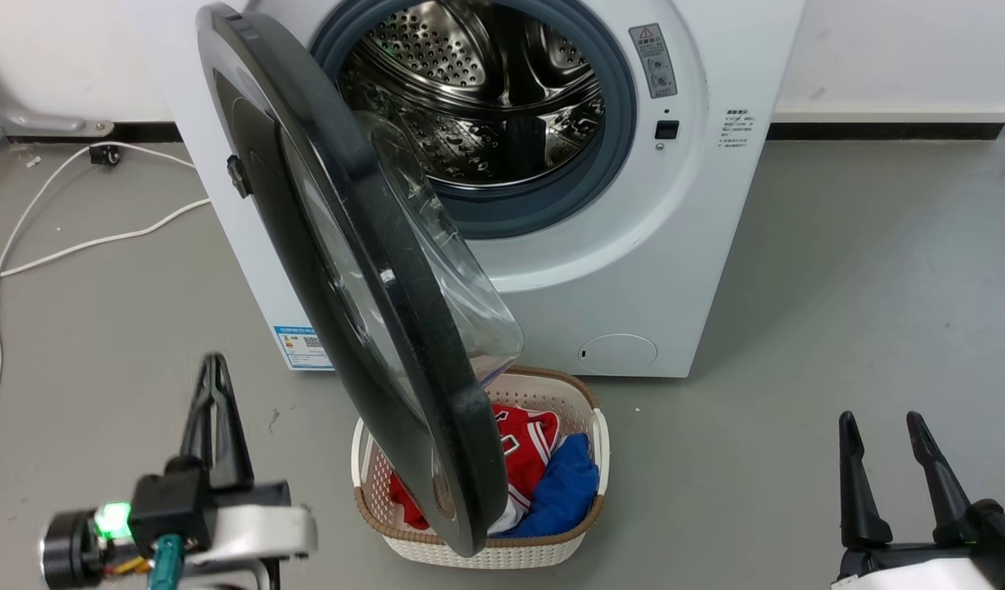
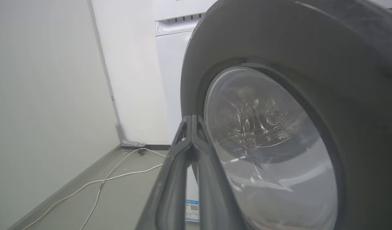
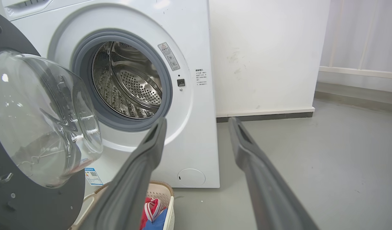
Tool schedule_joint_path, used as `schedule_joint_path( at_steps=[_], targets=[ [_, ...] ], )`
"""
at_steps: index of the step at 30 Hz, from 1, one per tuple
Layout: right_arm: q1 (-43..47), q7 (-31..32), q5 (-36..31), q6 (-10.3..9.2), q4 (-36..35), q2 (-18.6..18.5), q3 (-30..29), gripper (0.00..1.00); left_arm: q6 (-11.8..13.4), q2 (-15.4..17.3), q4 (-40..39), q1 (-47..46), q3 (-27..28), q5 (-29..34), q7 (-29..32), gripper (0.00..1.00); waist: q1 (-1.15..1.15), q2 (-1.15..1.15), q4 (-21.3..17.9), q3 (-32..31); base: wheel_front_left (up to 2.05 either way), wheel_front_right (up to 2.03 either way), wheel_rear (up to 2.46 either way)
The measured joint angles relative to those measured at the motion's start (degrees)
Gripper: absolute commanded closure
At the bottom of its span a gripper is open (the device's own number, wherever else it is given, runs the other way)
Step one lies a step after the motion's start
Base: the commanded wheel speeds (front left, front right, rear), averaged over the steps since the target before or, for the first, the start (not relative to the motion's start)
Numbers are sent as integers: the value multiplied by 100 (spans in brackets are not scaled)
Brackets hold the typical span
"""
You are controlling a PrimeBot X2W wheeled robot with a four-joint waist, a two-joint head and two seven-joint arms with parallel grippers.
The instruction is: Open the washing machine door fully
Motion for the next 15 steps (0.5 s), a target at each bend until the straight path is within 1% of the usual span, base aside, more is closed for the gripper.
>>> schedule_joint_path(
  at_steps=[5,7,11,15],
  targets=[
    [-3,0,-42,0,-8,0,62,0,-143,122,-565,-380,-42,10,0,100,0,0,6,29,0,0,0],
    [-7,0,-45,0,-10,1,101,0,-144,133,-827,-521,-130,67,0,100,0,0,-7,44,0,0,0],
    [-14,0,-32,0,-19,1,129,0,-153,118,-1328,-730,-424,188,-1,100,0,0,-33,62,0,0,0],
    [-20,0,-36,0,-46,1,133,0,-237,113,-1622,-881,-822,268,0,100,0,0,-62,65,0,0,0]
  ],
)
